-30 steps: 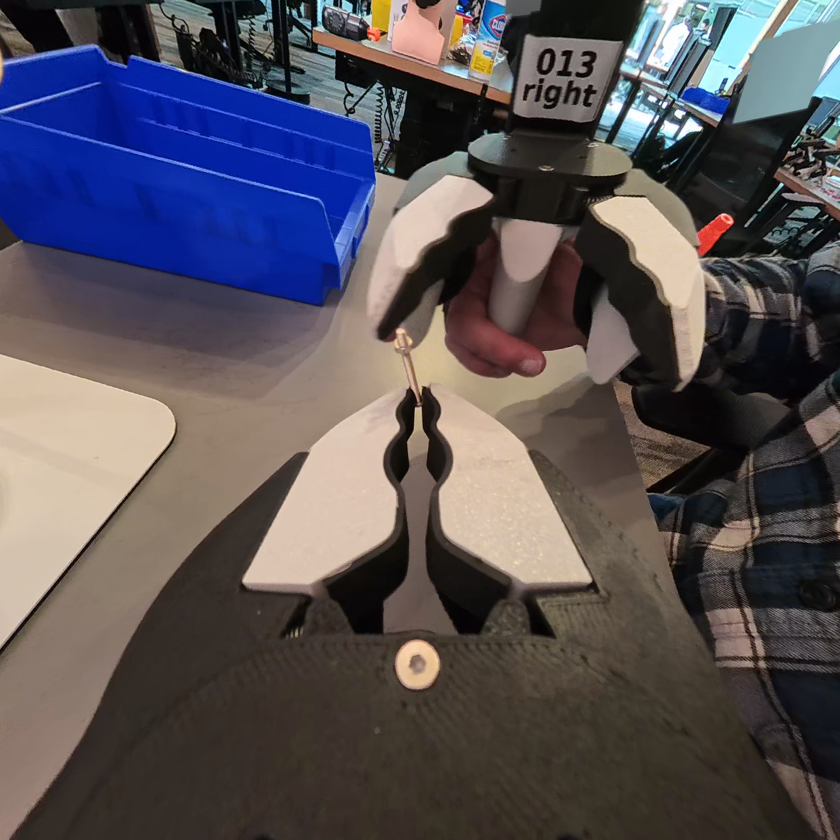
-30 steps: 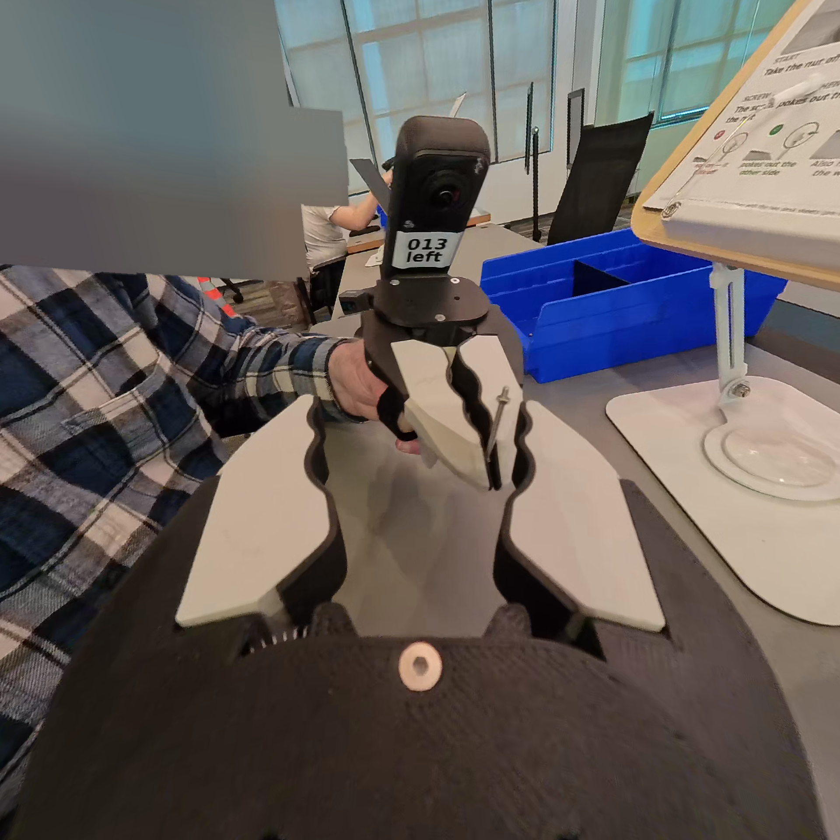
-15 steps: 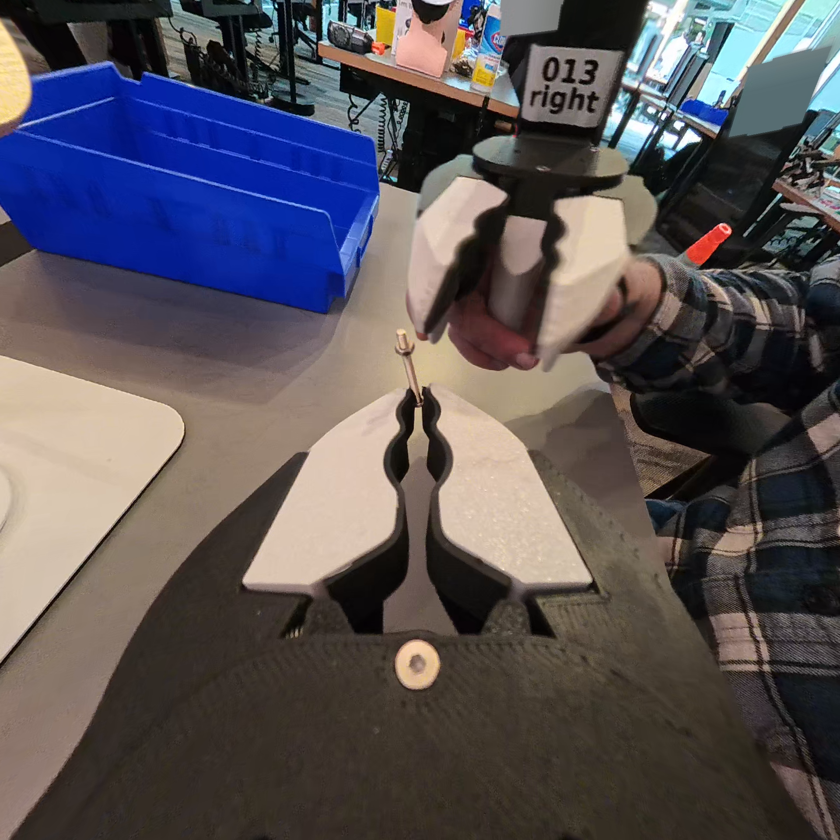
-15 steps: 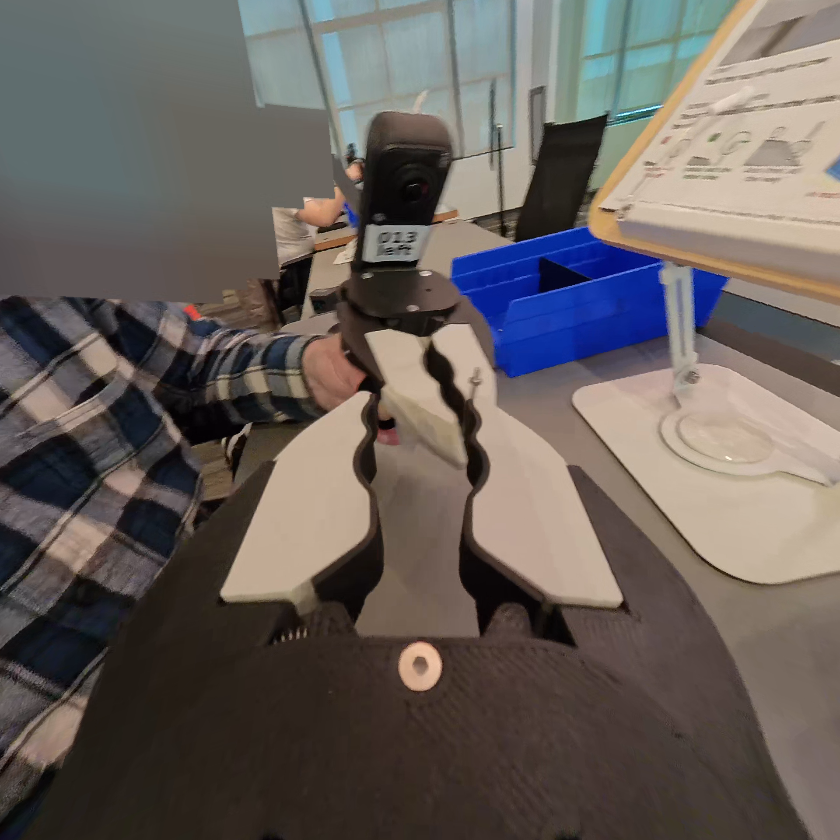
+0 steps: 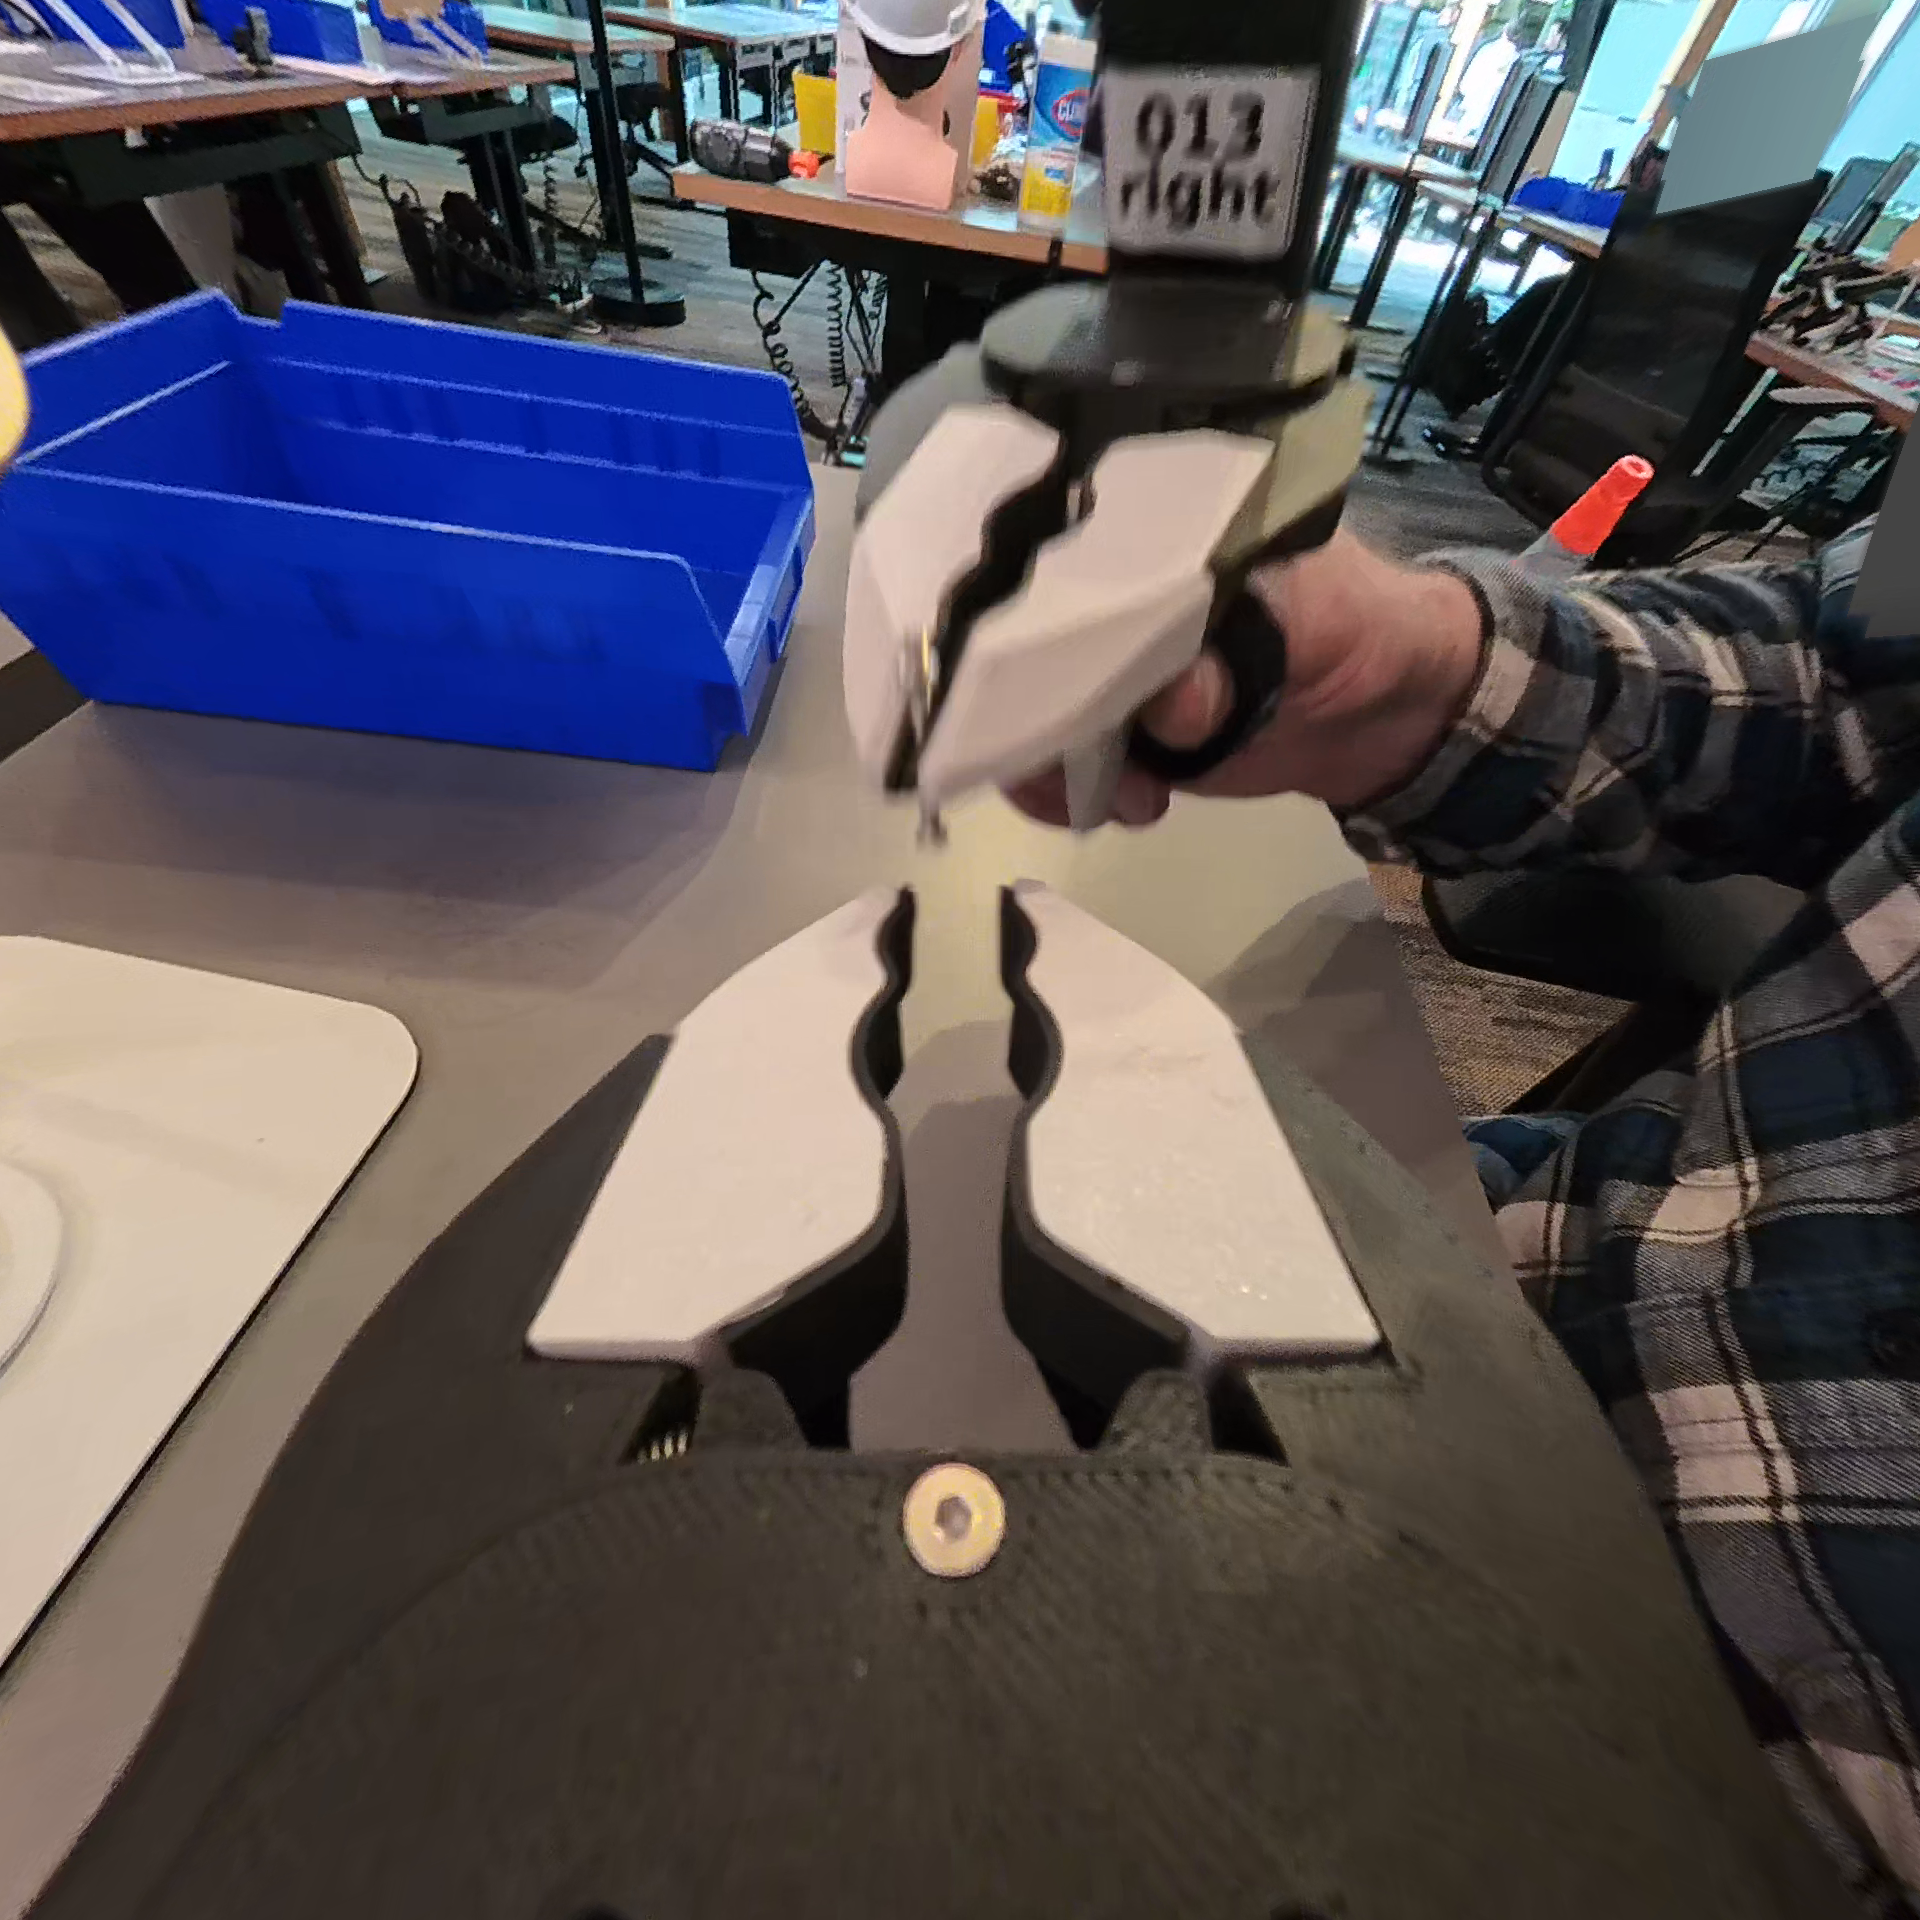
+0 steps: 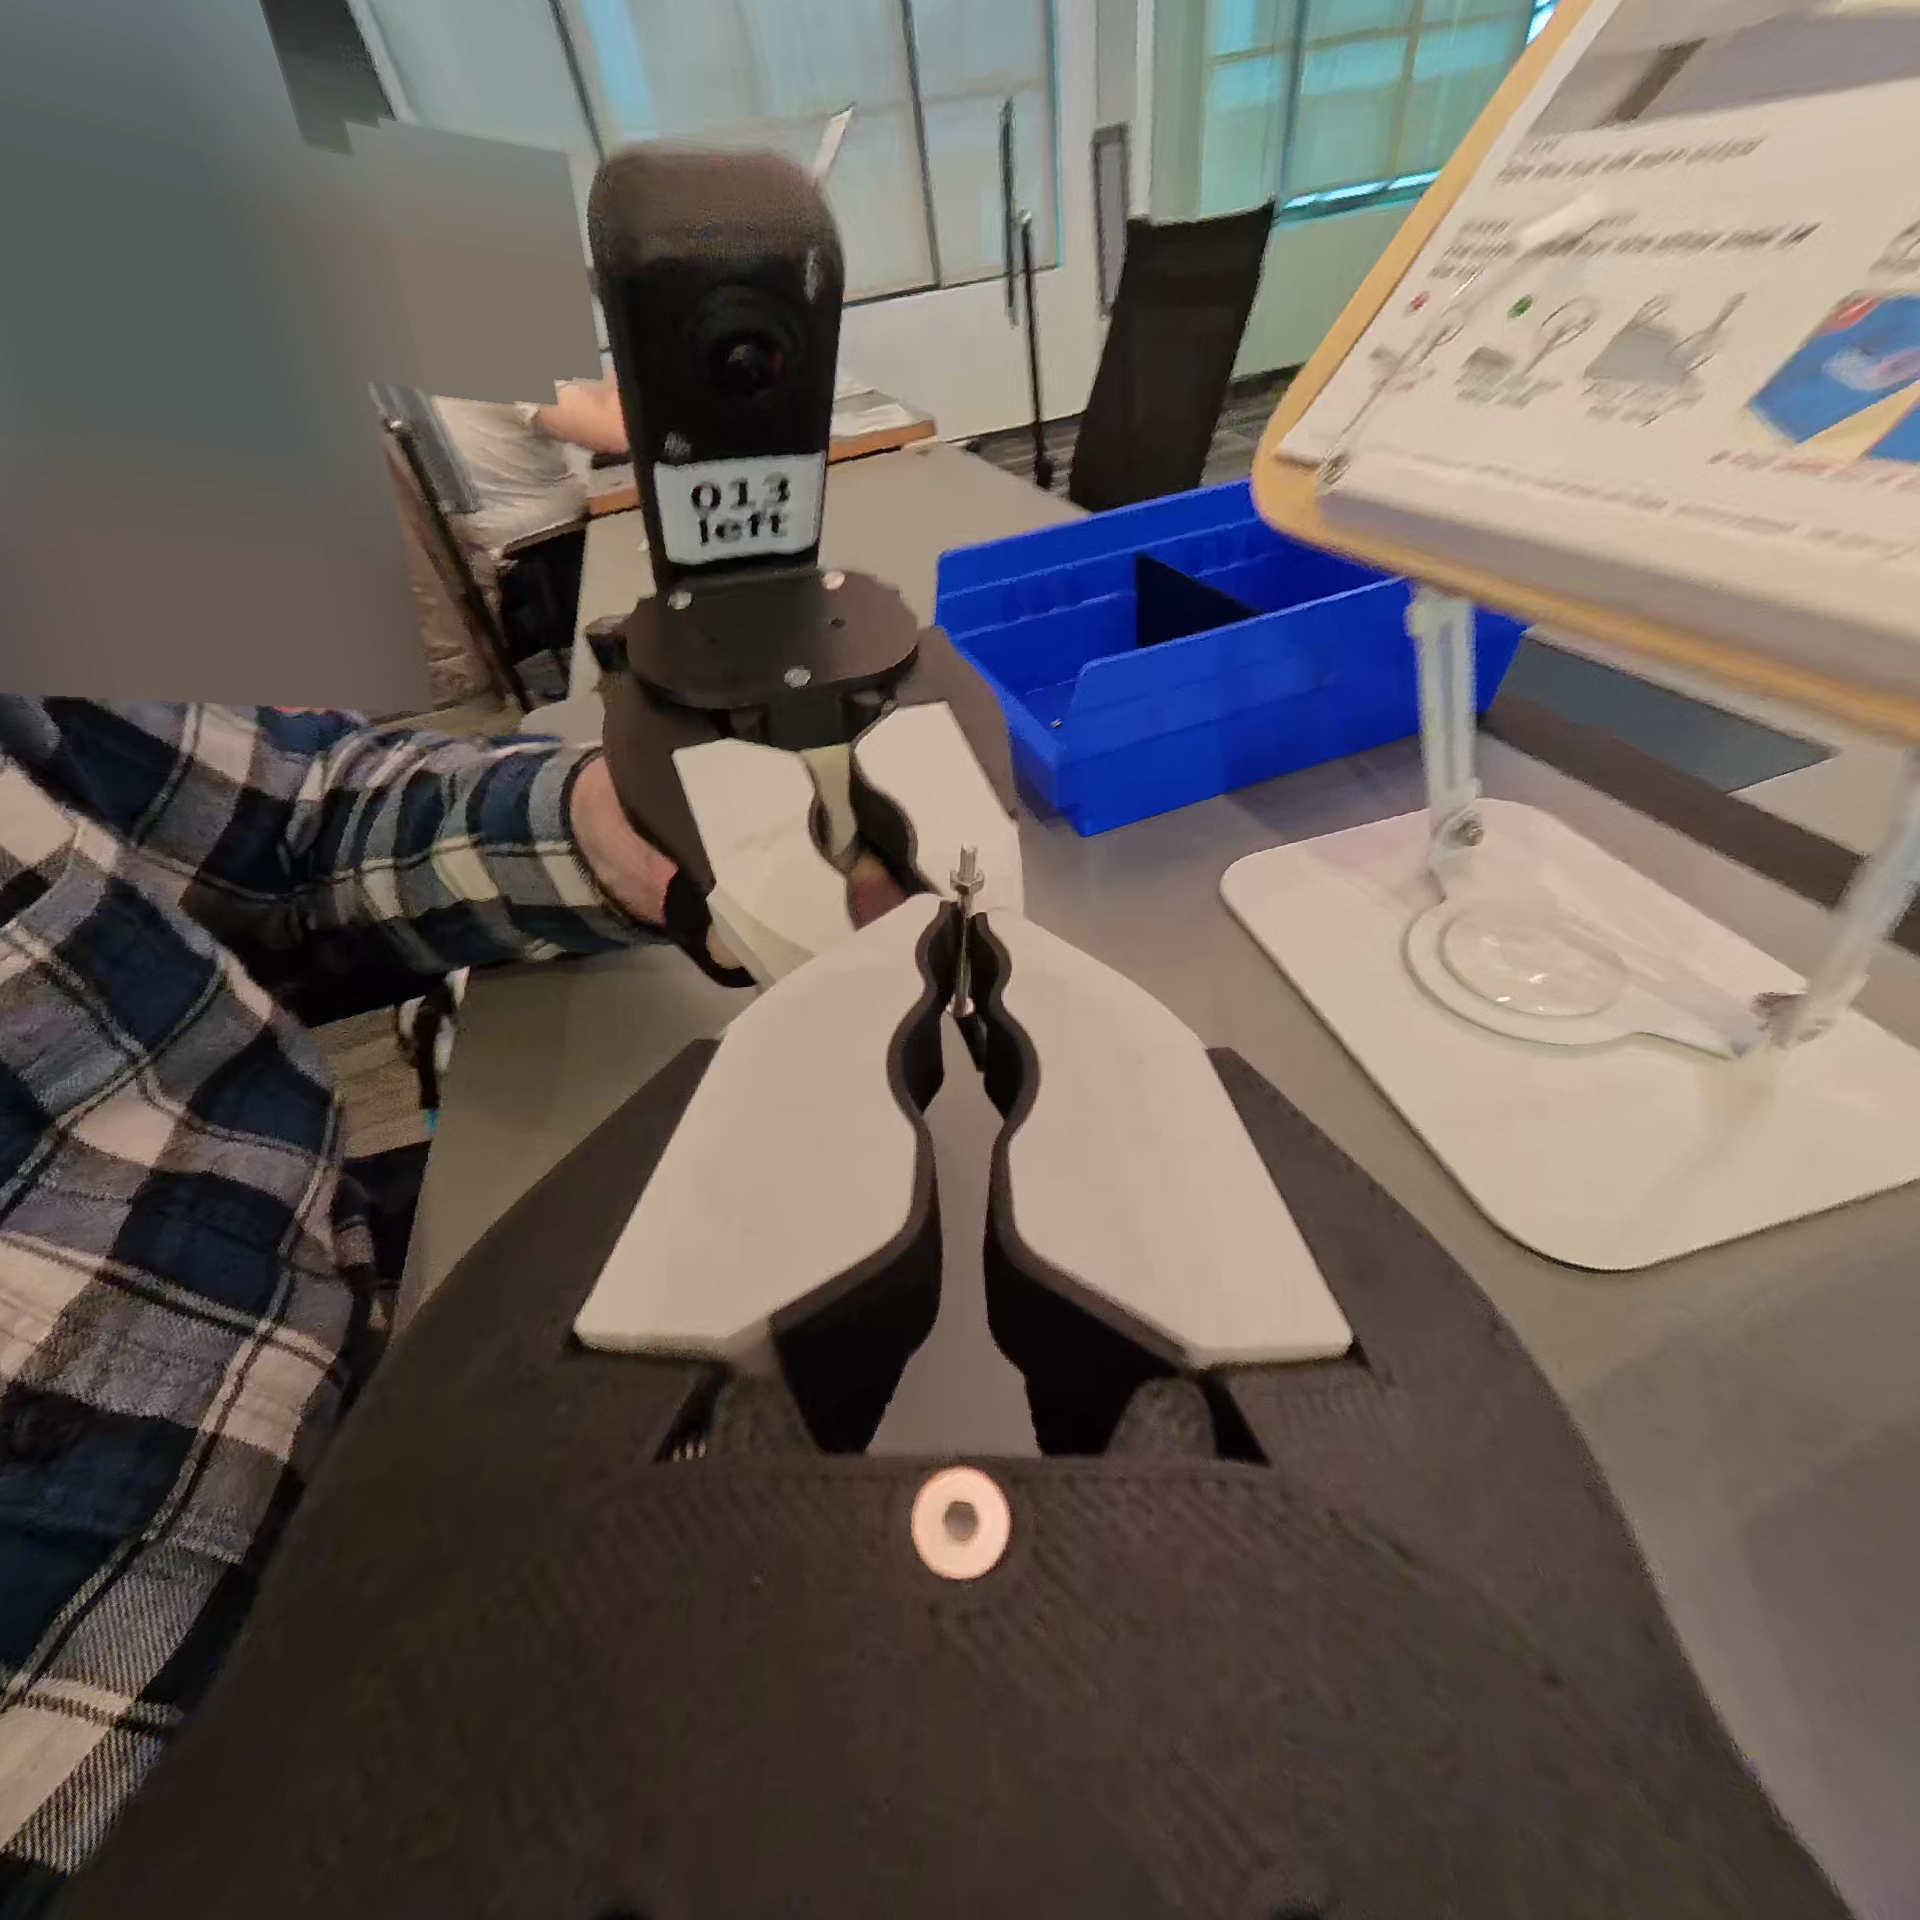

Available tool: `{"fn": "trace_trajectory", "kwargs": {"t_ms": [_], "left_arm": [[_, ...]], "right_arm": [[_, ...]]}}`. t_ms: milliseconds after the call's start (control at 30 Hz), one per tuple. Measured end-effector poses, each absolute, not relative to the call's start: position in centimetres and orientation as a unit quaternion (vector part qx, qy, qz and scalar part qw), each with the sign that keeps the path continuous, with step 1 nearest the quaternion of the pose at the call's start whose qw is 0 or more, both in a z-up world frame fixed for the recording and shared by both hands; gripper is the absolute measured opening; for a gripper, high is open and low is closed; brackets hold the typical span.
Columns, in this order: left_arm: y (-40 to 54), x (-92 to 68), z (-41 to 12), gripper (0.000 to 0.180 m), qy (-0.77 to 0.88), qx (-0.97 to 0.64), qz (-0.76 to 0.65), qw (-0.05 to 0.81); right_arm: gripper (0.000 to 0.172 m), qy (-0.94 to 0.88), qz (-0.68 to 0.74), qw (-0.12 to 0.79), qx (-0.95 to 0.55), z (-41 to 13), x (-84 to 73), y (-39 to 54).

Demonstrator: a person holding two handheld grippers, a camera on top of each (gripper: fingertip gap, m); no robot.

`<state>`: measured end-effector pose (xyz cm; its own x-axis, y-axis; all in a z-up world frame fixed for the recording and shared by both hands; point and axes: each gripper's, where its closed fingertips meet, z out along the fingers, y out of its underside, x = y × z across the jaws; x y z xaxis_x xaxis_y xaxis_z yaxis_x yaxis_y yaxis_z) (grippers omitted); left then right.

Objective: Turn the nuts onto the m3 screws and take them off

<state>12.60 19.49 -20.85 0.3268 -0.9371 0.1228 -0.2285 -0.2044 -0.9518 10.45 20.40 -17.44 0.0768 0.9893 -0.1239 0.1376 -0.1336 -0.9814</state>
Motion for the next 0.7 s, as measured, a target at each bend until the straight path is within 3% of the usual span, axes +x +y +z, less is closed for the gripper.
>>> {"fn": "trace_trajectory", "kwargs": {"t_ms": [67,167,300,500,700], "left_arm": [[19.9,12.1,-21.4,0.026,0.427,-0.683,-0.377,0.458],[20.5,11.5,-22.8,0.001,0.434,-0.682,-0.362,0.465],[22.5,10.3,-25.2,0.000,0.424,-0.702,-0.312,0.481],[23.0,10.0,-26.6,0.000,0.428,-0.705,-0.300,0.479],[23.4,10.0,-27.0,0.000,0.420,-0.713,-0.301,0.473]], "right_arm": [[0.003,-0.470,0.461,0.472,-0.587,-15.6,12.0,21.7],[0.003,-0.443,0.408,0.516,-0.609,-12.8,15.3,25.8],[0.003,-0.390,0.333,0.531,-0.675,-12.0,20.3,33.8],[0.003,-0.305,0.247,0.462,-0.795,-19.9,26.6,45.1],[0.003,-0.247,0.197,0.350,-0.882,-28.6,29.8,49.3]]}}
